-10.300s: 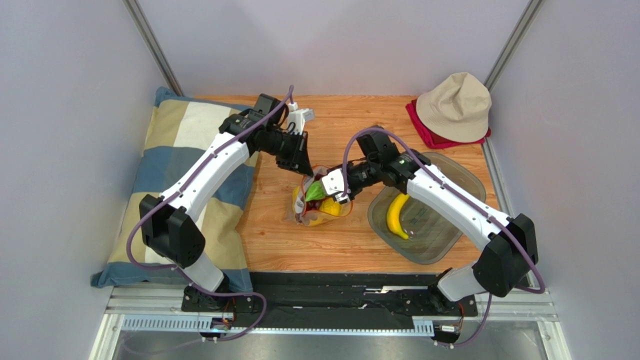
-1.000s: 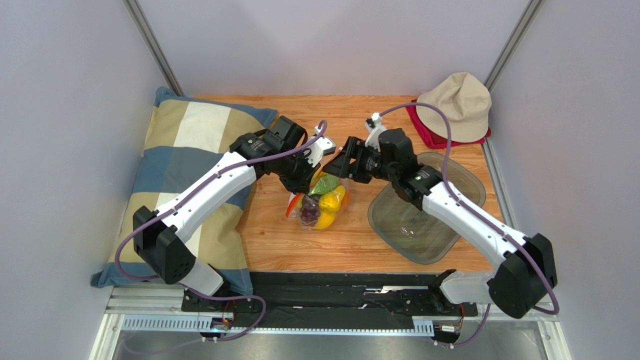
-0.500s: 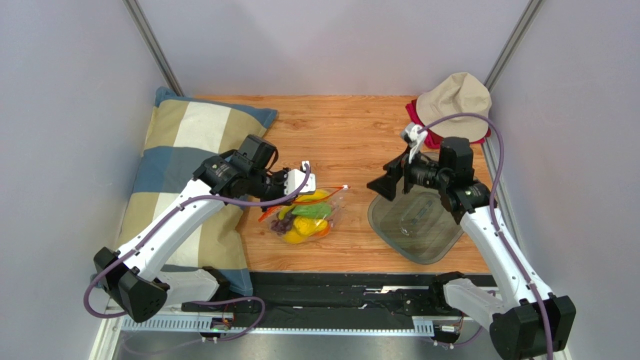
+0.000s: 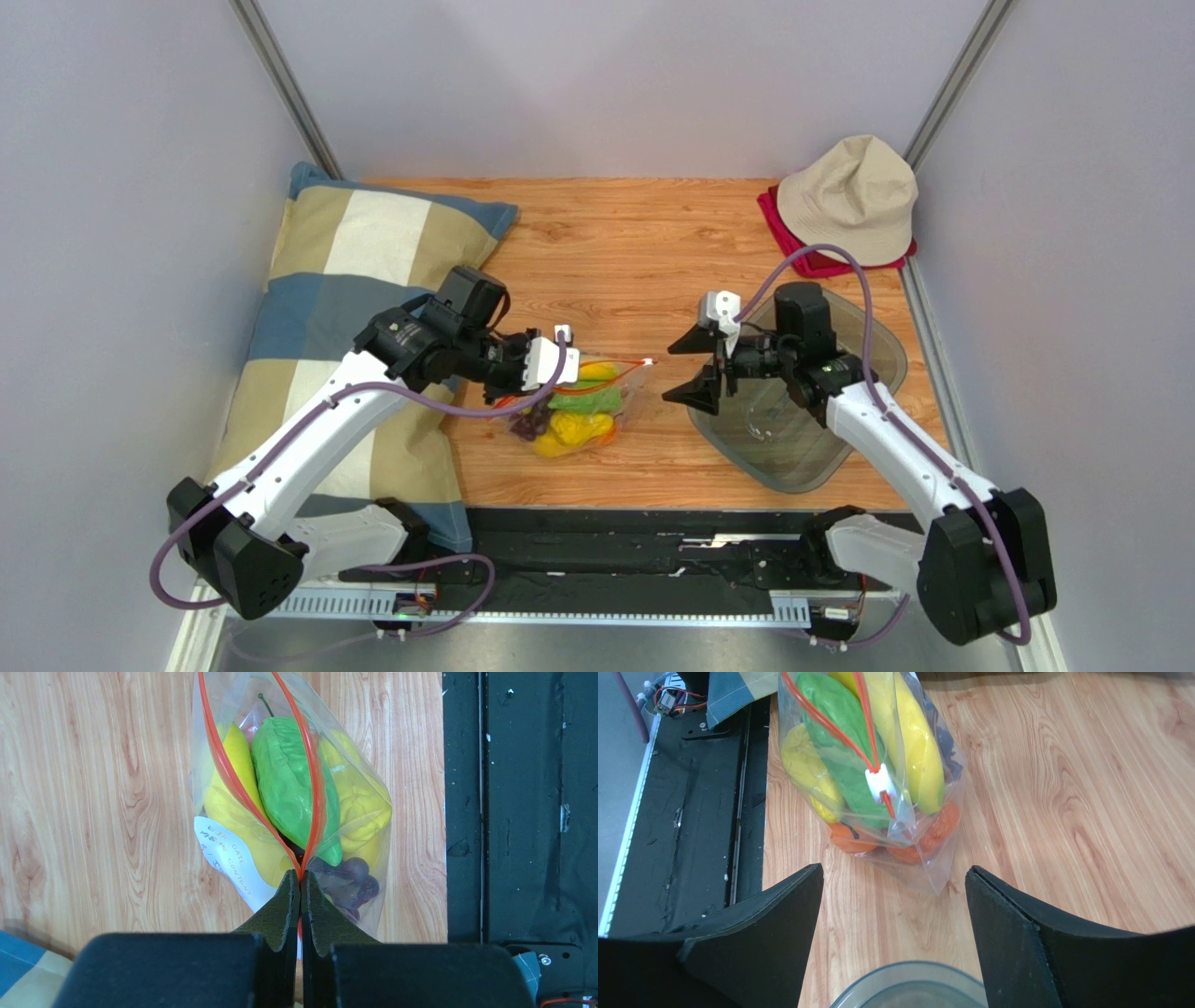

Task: Place the food in the zip-top bag and seal the zipper
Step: Zip the zipper food storage bag at the center of the board.

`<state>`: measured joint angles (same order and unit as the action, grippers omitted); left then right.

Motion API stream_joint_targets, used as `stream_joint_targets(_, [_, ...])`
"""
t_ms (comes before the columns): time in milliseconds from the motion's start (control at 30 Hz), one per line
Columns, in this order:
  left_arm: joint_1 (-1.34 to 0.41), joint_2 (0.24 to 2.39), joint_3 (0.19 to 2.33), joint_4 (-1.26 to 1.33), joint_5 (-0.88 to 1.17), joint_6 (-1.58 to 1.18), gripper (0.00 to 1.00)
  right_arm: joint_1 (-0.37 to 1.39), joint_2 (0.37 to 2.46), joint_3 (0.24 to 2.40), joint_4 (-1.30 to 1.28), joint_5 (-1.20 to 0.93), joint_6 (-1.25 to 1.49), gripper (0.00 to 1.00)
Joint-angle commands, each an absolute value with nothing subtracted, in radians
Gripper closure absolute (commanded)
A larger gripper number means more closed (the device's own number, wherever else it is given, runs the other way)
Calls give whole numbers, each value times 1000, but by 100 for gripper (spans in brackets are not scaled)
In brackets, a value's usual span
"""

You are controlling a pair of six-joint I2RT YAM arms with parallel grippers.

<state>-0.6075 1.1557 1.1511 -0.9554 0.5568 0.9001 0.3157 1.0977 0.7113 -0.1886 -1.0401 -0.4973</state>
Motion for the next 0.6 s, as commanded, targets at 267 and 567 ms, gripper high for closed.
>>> stream_joint_targets(267, [-598,1177,1190,-917,623,945,100,383,1268,779,144,-1115,-434,46])
stream_joint_targets(567, [-575,1183,1201,-922,641,945,100,396,1305,808,115,-1134,-454,80])
